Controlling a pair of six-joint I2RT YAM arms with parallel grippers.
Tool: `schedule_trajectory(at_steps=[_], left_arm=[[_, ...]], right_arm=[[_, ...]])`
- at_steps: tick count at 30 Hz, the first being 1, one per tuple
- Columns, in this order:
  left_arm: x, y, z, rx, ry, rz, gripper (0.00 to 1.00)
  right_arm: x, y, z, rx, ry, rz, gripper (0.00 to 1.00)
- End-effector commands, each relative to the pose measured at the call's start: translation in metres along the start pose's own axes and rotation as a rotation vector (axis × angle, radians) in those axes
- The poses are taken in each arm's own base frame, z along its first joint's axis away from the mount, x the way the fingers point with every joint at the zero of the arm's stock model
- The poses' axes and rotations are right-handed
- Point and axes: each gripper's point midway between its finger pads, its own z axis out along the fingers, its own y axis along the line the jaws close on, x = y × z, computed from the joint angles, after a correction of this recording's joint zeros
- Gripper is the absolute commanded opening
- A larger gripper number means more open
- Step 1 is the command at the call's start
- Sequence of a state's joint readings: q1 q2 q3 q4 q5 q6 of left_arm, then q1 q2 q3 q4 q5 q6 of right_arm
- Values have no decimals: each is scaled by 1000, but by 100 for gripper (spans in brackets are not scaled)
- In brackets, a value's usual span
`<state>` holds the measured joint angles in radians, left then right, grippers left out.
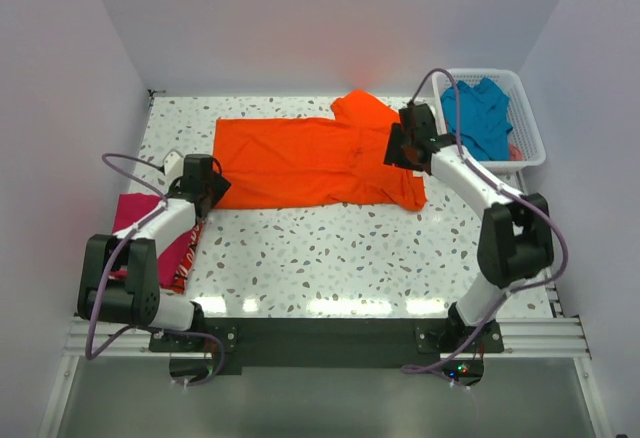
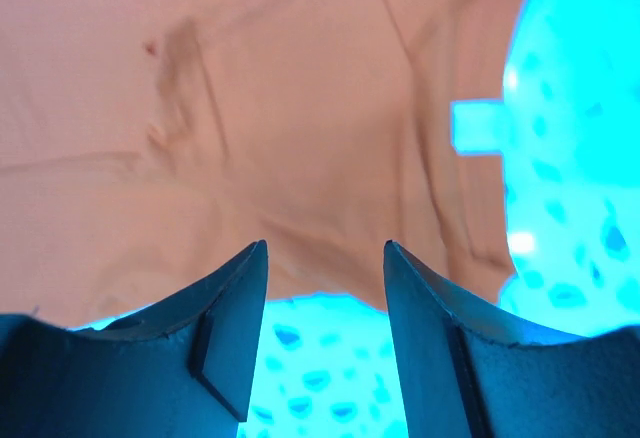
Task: Fold and stack the t-shirts
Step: Fold the tshirt
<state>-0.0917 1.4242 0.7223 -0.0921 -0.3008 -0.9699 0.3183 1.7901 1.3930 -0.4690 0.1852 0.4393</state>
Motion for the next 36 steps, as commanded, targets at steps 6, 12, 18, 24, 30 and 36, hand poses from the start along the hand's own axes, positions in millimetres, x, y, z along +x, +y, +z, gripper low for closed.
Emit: schedule_trajectory(at_steps=[6, 12, 18, 24, 30, 36], left_arm=[[13, 39, 13, -135, -15, -54, 57], [16, 55, 27, -166, 3, -76, 58], [14, 61, 36, -145, 1, -69, 56], [22, 62, 45, -129, 21, -43, 55], [24, 62, 47, -130, 28, -33, 43], [23, 58, 44, -120, 36, -33, 21]], right_arm=[[72, -53, -26, 81, 37, 88, 48], [90, -66, -20, 102, 53, 108, 48], [96, -79, -11, 132, 67, 130, 48], [93, -83, -4, 147, 56, 132, 49], [98, -84, 1, 147, 68, 141, 43], [90, -89, -4, 166, 53, 139, 20]])
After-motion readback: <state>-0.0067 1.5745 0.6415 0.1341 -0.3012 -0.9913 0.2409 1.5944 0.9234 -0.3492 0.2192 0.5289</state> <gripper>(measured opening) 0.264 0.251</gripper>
